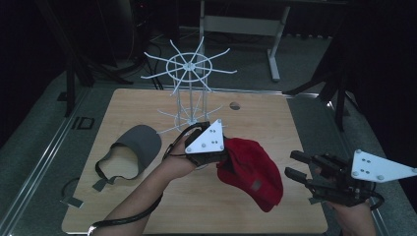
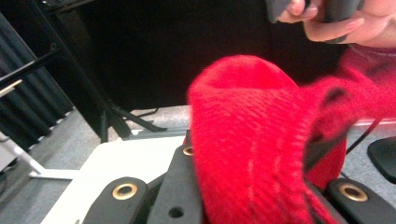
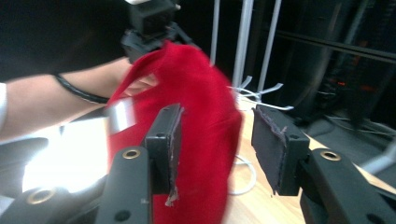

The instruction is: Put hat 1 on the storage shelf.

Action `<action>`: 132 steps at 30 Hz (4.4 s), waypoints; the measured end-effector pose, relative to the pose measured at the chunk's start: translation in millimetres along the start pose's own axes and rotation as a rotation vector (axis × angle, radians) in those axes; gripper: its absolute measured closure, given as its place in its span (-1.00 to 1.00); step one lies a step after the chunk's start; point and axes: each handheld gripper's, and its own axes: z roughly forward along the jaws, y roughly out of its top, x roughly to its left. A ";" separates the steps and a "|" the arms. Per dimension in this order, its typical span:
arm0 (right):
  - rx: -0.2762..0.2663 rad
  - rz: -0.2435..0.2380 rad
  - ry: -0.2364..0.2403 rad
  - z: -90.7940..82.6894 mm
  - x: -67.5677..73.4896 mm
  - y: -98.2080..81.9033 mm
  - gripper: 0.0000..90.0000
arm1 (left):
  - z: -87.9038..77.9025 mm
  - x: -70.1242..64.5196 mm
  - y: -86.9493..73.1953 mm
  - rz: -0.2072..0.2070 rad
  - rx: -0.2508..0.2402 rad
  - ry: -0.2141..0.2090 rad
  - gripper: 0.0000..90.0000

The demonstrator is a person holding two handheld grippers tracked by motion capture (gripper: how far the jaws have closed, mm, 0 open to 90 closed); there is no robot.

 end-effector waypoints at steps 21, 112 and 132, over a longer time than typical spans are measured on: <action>0.171 -0.192 -0.011 54.3 19.9 -1.2 0.38 | 13.5 -3.6 1.6 0.013 0.023 -0.056 0.98; -0.040 0.012 -0.444 41.7 -70.4 103.0 0.97 | -88.6 -70.0 -187.5 -0.434 0.055 0.174 -0.06; -0.009 0.037 -0.443 90.7 -84.6 114.6 0.97 | -95.7 -78.9 -215.6 -0.479 0.077 0.224 -0.06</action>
